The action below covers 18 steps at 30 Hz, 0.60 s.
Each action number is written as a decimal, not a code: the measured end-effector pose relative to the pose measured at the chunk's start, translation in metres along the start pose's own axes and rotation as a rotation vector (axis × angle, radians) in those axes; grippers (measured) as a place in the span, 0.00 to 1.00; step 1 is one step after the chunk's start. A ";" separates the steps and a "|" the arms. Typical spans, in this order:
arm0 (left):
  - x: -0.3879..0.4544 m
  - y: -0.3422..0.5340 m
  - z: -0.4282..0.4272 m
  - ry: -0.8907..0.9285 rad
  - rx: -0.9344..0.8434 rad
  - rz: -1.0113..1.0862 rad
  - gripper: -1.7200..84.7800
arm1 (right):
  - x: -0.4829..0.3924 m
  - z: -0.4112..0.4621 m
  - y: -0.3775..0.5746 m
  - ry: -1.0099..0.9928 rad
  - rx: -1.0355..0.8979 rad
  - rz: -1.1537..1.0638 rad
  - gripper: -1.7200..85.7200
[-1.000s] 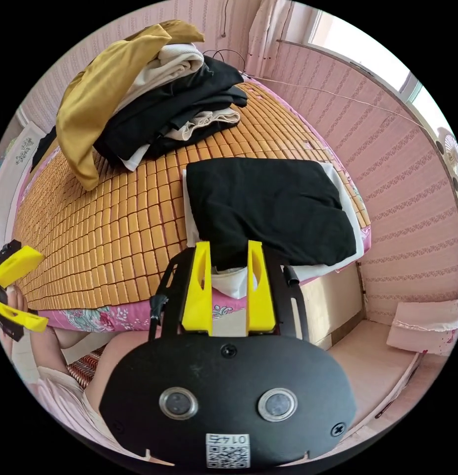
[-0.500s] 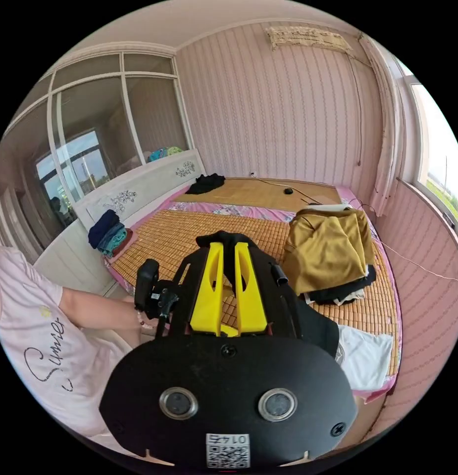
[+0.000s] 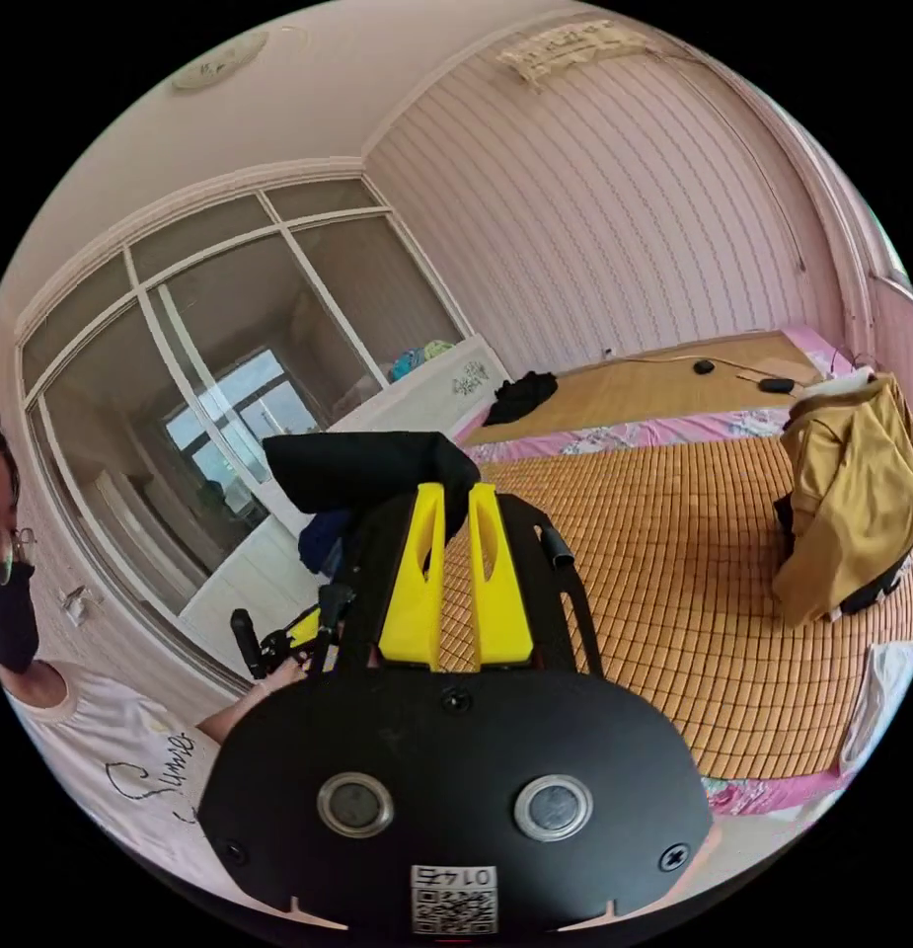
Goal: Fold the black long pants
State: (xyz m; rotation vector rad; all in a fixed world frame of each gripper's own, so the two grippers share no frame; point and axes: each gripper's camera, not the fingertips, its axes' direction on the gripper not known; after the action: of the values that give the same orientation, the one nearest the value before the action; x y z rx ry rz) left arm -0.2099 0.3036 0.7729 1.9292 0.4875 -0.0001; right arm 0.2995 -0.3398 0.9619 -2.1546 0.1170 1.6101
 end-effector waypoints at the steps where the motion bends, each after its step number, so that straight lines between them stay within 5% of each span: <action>1: -0.022 0.012 -0.003 -0.015 -0.025 -0.064 0.20 | 0.011 0.009 0.009 0.015 -0.036 0.036 0.07; 8: -0.096 0.067 0.027 -0.025 -0.238 -0.297 0.18 | 0.136 0.118 0.156 0.392 -0.608 0.369 0.08; 18: -0.157 0.020 0.104 0.053 -0.378 -0.346 0.17 | 0.011 0.340 0.154 0.259 -0.935 -0.429 0.18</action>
State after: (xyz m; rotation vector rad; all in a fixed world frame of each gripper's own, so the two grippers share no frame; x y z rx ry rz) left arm -0.3239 0.1530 0.7832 1.4616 0.7923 -0.0748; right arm -0.0502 -0.3406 0.8303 -2.7533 -1.1475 1.2270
